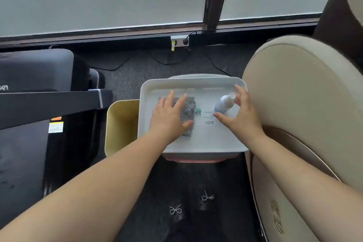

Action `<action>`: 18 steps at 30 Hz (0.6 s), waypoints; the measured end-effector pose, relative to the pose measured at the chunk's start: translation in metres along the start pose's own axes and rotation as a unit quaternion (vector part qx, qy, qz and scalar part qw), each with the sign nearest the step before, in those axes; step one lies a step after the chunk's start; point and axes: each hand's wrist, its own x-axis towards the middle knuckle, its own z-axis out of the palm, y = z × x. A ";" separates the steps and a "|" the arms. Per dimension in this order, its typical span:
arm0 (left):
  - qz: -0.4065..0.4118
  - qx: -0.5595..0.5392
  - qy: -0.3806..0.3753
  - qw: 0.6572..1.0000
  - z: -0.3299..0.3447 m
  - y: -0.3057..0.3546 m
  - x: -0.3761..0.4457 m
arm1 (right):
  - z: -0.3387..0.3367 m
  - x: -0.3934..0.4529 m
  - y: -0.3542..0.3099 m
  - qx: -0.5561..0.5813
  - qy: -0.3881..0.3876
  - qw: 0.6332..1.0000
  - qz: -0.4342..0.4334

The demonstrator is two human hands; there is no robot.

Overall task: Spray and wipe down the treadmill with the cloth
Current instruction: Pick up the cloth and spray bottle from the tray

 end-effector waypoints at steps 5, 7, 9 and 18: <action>0.026 0.077 -0.025 0.996 0.026 -0.008 0.025 | 0.025 0.014 0.022 0.002 -0.002 1.000 0.009; 0.035 0.102 -0.024 0.994 0.032 -0.008 0.029 | 0.031 0.019 0.027 0.006 0.010 1.000 0.003; 0.045 0.114 0.004 0.992 0.033 -0.007 0.029 | 0.033 0.023 0.029 0.009 0.021 1.000 0.004; 0.060 -0.056 0.040 0.996 0.014 -0.006 0.014 | 0.022 0.024 0.002 0.034 -0.002 0.999 0.010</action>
